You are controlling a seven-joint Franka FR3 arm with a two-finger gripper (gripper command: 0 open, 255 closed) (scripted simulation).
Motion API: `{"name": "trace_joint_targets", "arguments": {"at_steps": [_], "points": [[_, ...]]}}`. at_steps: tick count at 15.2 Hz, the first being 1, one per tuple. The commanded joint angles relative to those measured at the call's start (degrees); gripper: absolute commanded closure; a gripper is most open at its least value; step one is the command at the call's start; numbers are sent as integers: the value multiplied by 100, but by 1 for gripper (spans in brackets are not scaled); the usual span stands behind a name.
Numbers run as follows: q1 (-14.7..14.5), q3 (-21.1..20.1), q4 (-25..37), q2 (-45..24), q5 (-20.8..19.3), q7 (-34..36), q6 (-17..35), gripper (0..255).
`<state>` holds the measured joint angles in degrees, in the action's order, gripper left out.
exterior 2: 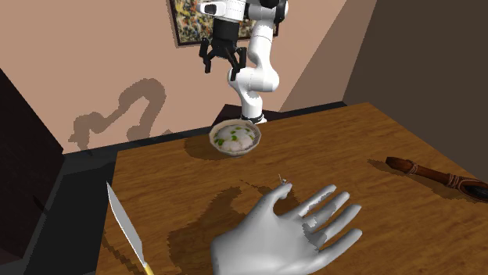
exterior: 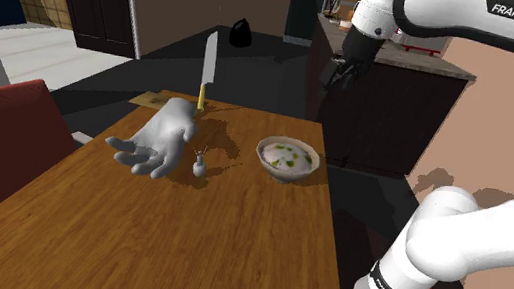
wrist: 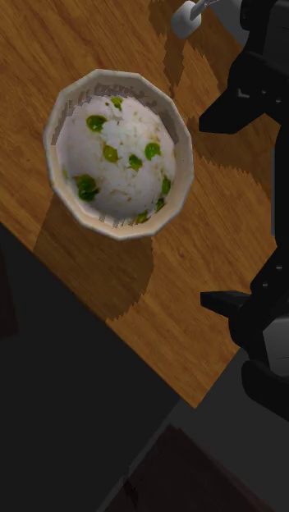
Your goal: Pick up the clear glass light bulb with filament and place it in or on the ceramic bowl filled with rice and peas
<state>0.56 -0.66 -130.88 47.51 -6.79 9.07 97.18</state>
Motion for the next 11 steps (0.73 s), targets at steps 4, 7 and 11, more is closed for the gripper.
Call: {"name": "trace_joint_targets", "arguments": {"at_steps": [4, 7, 11], "points": [[-68, -238, -129, -289, 163, 328, 332, 0], [-133, -478, -198, -634, 311, 649, 668, 0], [-207, -797, -195, -1176, 472, 1070, 1114, 0]]}}
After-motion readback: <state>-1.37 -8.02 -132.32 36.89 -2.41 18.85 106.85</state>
